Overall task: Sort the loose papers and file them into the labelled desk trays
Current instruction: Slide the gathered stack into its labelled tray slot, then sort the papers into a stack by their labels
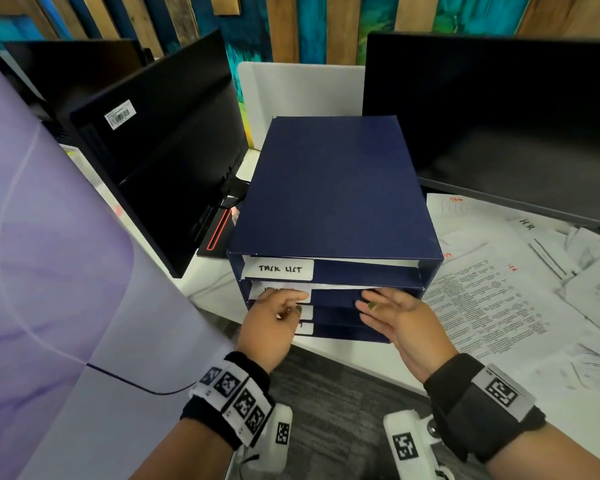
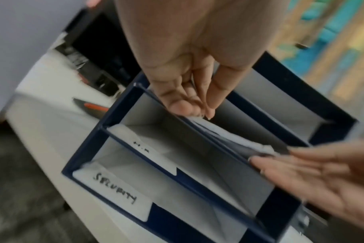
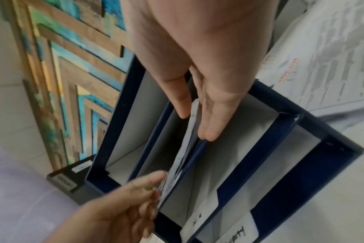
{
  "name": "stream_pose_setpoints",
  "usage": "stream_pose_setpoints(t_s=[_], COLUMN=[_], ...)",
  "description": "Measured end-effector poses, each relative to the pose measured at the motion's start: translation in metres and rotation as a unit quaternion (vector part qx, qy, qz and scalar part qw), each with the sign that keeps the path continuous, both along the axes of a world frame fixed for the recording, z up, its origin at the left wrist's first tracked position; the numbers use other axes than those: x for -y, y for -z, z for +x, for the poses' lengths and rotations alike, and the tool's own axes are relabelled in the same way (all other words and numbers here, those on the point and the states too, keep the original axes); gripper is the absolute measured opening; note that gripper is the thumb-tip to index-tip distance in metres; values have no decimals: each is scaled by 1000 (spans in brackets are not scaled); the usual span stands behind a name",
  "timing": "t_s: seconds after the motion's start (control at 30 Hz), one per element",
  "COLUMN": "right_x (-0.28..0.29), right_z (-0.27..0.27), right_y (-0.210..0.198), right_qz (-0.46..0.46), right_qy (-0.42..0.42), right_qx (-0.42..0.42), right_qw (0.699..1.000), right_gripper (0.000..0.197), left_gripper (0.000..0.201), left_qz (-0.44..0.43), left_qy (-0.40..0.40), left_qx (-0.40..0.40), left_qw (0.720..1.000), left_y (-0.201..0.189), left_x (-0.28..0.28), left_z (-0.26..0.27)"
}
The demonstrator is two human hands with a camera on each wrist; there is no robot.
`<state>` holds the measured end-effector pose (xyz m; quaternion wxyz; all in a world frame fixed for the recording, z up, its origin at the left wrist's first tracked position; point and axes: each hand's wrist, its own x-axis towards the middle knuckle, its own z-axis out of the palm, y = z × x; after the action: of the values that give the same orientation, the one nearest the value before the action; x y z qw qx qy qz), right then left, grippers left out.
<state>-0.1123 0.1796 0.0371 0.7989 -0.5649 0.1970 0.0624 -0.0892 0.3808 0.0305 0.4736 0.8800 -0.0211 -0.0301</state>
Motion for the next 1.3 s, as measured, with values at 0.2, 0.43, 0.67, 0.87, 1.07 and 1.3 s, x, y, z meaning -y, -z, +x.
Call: stream_pose_setpoints(t_s=[0.2,0.43,0.67,0.87,1.07,1.3], right_x=[-2,-15,-16,-15,-9,21], right_z=[-10,0,26,41,33,-3], right_y=[14,23,28,21,17,1], right_qz=[-567,-710,-707,-687,-631,-609], right_qy=[-156,-159,-172,-151,-180,-294], right_qx=[196,213,130,114,146,171], right_qw=[784,652,673,701,741,717], right_gripper=[28,38,58,34,33,17], left_gripper=[42,54,78,46,34,42], left_qz=[255,344,379,364,326,246], left_qy=[103,114,148,148,157,268], left_qx=[151,161,74,14,61,156], left_qw=[949,918,910,920,930,918], left_y=[20,30,24,19,10,-14], left_x=[5,10,19,26,38,73], left_z=[2,18,35,55,39,-6])
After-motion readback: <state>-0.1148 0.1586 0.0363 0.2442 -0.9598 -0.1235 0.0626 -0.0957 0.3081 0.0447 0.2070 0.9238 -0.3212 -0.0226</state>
